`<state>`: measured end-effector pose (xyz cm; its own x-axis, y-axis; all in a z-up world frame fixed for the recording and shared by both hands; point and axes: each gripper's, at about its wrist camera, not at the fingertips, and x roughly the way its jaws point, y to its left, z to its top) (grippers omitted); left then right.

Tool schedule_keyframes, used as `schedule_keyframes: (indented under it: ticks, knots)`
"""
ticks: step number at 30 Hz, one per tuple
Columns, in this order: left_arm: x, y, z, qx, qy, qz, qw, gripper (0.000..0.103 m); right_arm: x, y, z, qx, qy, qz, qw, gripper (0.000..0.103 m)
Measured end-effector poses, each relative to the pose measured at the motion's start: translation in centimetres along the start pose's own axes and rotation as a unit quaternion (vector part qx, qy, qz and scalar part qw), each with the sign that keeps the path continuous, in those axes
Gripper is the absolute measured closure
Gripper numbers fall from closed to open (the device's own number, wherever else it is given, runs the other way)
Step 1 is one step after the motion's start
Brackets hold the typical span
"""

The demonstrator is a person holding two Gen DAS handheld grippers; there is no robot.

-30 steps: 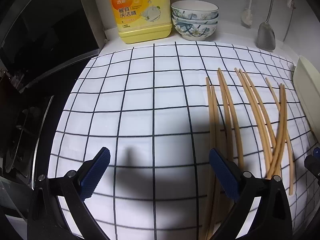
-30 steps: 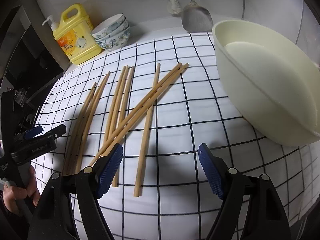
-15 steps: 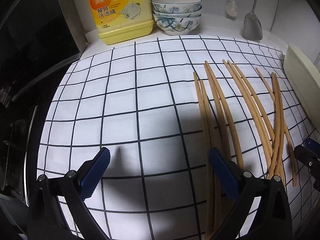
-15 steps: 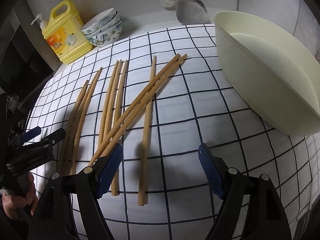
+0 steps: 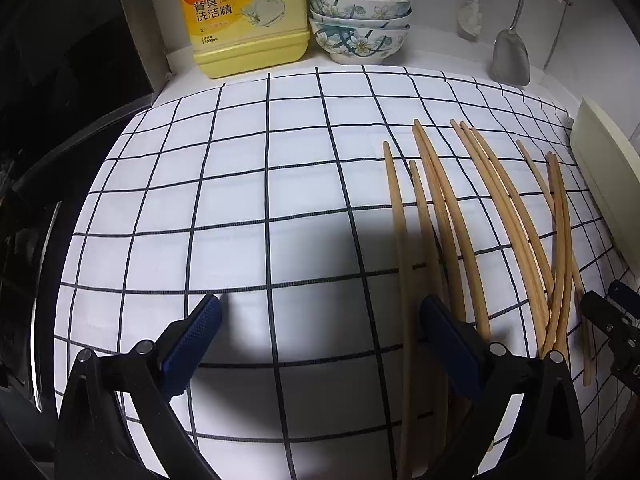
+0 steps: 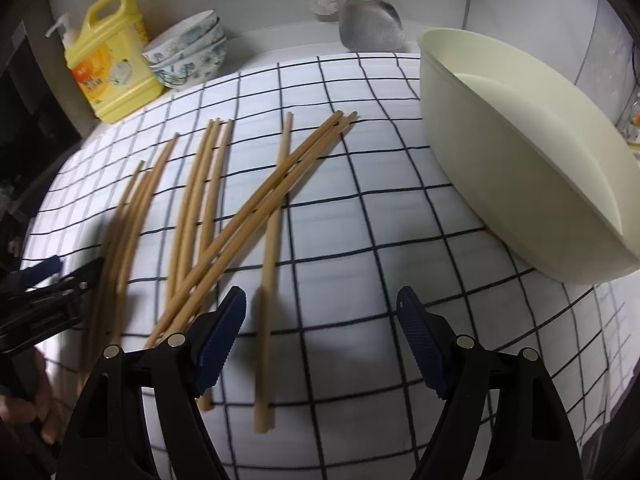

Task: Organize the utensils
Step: 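Lower the right tool onto a single wooden chopstick and close it, then lift the chopstick with the right tool and carry it over the cream basin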

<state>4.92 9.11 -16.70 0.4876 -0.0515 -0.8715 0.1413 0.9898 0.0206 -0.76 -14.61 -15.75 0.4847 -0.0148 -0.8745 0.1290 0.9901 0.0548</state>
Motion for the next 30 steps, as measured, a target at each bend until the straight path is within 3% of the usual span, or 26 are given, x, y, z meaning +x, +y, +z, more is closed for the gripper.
schedule_keyframes:
  ticks: [7, 14, 18, 23, 30]
  knots:
    - [0.0, -0.6, 0.4, 0.011, -0.005, -0.004, 0.9999, 0.015, 0.4, 1.1, -0.1, -0.042, -0.011, -0.021, 0.999, 0.034]
    - [-0.4, -1.9, 0.8, 0.028, -0.008, -0.022, 0.9993, 0.051, 0.3, 2.8, 0.3, -0.08, -0.009, 0.006, 0.997, 0.072]
    - [-0.6, -2.8, 0.8, 0.046, -0.008, -0.032, 0.9984, 0.066, 0.2, 4.0, 0.1, -0.104, -0.012, 0.005, 0.994, 0.093]
    - [-0.8, -3.6, 0.6, 0.064, -0.011, -0.045, 0.9969, 0.095, 0.2, 4.3, 0.3, -0.108, -0.008, 0.009, 0.994, 0.097]
    - [-0.9, -3.4, 0.7, 0.055, -0.009, -0.051, 0.9971, 0.096, -0.3, 3.9, 0.4, -0.106, -0.014, 0.001, 0.994, 0.097]
